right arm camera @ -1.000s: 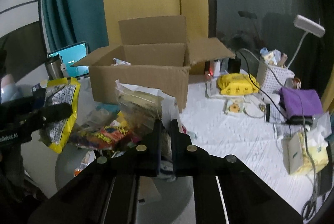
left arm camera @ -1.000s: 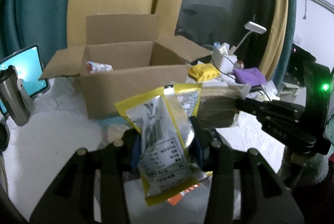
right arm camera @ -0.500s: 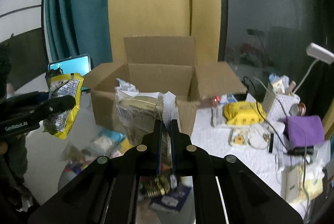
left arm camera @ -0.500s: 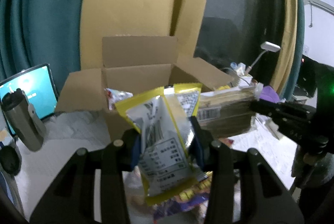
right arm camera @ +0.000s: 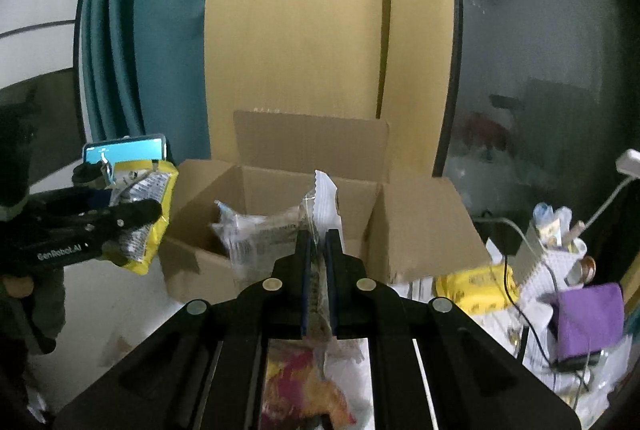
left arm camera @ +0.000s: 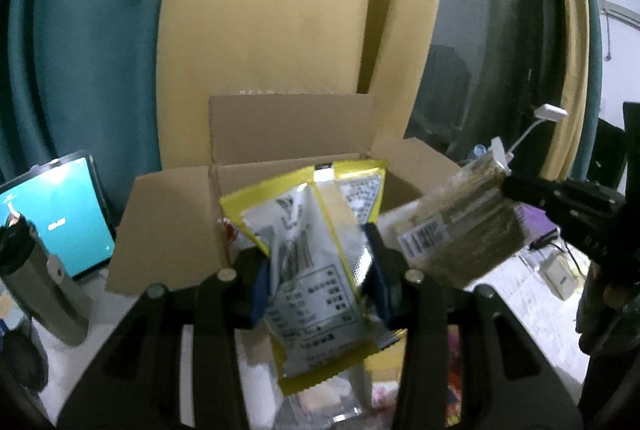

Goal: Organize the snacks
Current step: 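Lift both packets into the cardboard box and open both tools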

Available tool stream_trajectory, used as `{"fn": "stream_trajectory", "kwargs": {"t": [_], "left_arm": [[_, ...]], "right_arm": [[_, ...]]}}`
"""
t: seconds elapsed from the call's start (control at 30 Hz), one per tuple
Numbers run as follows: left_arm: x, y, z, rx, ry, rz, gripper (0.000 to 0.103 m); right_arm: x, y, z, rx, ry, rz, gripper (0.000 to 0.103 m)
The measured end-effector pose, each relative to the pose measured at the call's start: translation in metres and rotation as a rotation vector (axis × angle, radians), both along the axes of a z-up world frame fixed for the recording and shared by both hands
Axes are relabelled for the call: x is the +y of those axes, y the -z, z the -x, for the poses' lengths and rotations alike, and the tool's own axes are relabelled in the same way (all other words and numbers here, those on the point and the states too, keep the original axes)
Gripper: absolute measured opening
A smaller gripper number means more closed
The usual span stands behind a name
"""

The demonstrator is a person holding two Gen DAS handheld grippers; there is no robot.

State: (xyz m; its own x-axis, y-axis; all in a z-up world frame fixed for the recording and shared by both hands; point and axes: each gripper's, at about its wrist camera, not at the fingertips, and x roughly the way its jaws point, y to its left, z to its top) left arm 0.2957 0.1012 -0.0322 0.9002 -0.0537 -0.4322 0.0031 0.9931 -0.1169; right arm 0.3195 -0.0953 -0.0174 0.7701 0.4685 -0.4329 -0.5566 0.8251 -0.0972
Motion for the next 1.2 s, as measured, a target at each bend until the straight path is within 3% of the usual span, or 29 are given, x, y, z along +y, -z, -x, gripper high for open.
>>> {"fn": "stream_trajectory", "kwargs": {"t": [0.5, 0.93, 1.03, 1.07, 1.13, 1.2], "left_arm": [[0.011, 0.011, -0.079, 0.045, 0.008, -0.010, 0.043], [0.021, 0.021, -0.137, 0.110, 0.003, 0.016, 0.043], [0.024, 0.026, -0.146, 0.141, -0.001, 0.048, 0.048], [0.025, 0.027, -0.148, 0.146, -0.002, 0.060, 0.051], [0.021, 0.029, -0.151, 0.157, -0.010, 0.058, 0.053], [0.020, 0.029, -0.147, 0.150, -0.012, 0.062, 0.067]], "right_arm": [[0.037, -0.019, -0.081, -0.062, -0.036, 0.026, 0.007], [0.076, 0.002, -0.154, -0.040, -0.037, 0.054, 0.008], [0.081, 0.008, -0.164, -0.045, -0.001, 0.078, 0.011], [0.082, 0.010, -0.166, -0.043, 0.008, 0.086, 0.012], [0.082, 0.012, -0.168, -0.039, 0.018, 0.084, 0.035], [0.081, 0.013, -0.166, -0.037, 0.017, 0.081, 0.047]]}}
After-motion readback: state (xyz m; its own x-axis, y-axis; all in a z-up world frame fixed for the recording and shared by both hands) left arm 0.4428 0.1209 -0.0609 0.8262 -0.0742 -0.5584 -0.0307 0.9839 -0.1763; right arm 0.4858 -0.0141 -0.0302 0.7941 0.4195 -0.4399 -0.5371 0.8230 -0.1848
